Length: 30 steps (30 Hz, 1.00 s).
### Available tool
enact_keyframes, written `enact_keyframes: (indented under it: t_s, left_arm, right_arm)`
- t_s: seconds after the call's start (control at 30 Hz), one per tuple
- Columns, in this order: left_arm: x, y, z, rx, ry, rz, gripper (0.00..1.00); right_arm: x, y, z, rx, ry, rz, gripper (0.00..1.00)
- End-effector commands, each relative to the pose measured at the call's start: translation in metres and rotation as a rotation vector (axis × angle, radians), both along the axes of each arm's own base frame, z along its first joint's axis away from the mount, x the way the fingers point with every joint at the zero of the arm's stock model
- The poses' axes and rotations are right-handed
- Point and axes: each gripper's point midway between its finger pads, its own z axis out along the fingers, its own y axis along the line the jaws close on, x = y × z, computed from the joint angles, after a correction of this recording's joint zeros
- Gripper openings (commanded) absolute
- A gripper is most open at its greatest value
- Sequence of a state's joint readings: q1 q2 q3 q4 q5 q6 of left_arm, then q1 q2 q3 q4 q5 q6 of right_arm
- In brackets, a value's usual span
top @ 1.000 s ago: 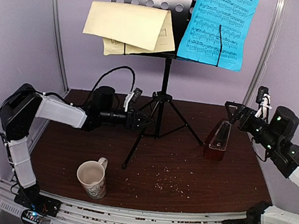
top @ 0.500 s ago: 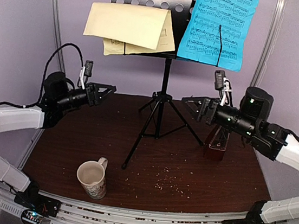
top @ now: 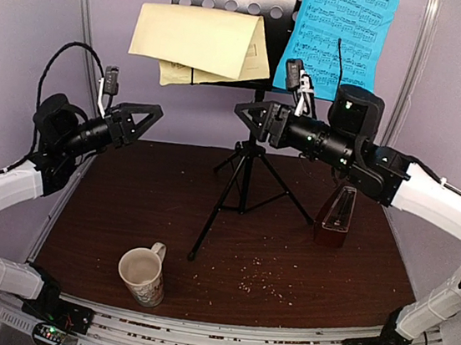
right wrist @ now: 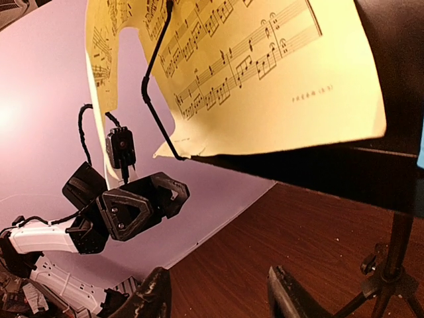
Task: Pack up the instrument practice props
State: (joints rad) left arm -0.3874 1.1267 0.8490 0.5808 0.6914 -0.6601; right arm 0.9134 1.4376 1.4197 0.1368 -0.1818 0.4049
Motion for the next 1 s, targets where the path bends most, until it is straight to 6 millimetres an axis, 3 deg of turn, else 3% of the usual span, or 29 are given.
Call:
enact_keyframes:
  t_s: [0.0,0.33,0.57,0.8,0.97]
  left_arm:
    - [-0.016,0.001,0.030,-0.017,-0.073,-0.053,0.55]
    - [-0.019,-0.004,0.044,-0.027,-0.084,-0.103,0.54]
    - [-0.016,-0.006,0.048,-0.032,-0.074,-0.112,0.54]
    - [-0.011,-0.007,0.053,-0.031,-0.062,-0.107,0.57]
    - [-0.007,-0.009,0.060,-0.041,-0.056,-0.110,0.61]
  right_arm:
    - [0.003,0.003,0.030,0.068,-0.031,-0.015,0.48]
    - [0.020,0.018,0.051,0.096,-0.038,-0.035,0.36]
    - [0.020,0.032,0.070,0.145,-0.057,0.012,0.34]
    - [0.023,0.047,0.094,0.198,-0.089,0.044,0.35]
    - [0.026,0.058,0.104,0.223,-0.091,0.068,0.45]
